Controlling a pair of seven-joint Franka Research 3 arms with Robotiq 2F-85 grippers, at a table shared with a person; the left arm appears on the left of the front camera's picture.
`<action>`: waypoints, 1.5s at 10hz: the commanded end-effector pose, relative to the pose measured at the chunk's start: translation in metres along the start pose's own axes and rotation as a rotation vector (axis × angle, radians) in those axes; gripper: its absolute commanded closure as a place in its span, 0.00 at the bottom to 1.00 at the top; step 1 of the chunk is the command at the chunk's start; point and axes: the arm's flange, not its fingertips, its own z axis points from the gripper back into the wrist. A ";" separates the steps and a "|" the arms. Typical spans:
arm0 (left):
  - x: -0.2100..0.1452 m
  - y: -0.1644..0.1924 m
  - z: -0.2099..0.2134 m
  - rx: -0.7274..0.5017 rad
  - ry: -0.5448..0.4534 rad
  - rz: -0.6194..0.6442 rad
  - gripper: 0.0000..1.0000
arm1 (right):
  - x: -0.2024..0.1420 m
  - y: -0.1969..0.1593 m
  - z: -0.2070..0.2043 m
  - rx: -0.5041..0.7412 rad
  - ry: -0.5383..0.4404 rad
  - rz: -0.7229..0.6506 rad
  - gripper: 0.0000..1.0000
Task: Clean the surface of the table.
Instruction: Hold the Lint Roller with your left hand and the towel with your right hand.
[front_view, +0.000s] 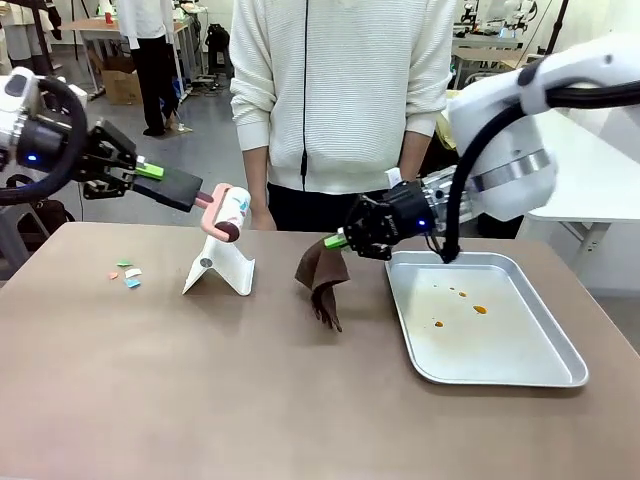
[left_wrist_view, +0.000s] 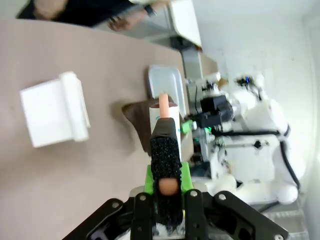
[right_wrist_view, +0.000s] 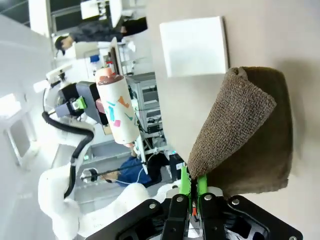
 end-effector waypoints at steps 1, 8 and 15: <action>-0.034 0.000 0.036 -0.073 0.044 -0.073 1.00 | -0.060 -0.002 0.034 0.002 -0.067 0.063 1.00; -0.084 0.068 0.187 -0.093 -0.250 0.040 1.00 | -0.201 -0.056 0.229 0.180 -0.510 0.044 1.00; -0.117 0.123 0.208 -0.095 -0.384 0.193 1.00 | -0.222 -0.167 0.342 0.121 -0.389 0.004 1.00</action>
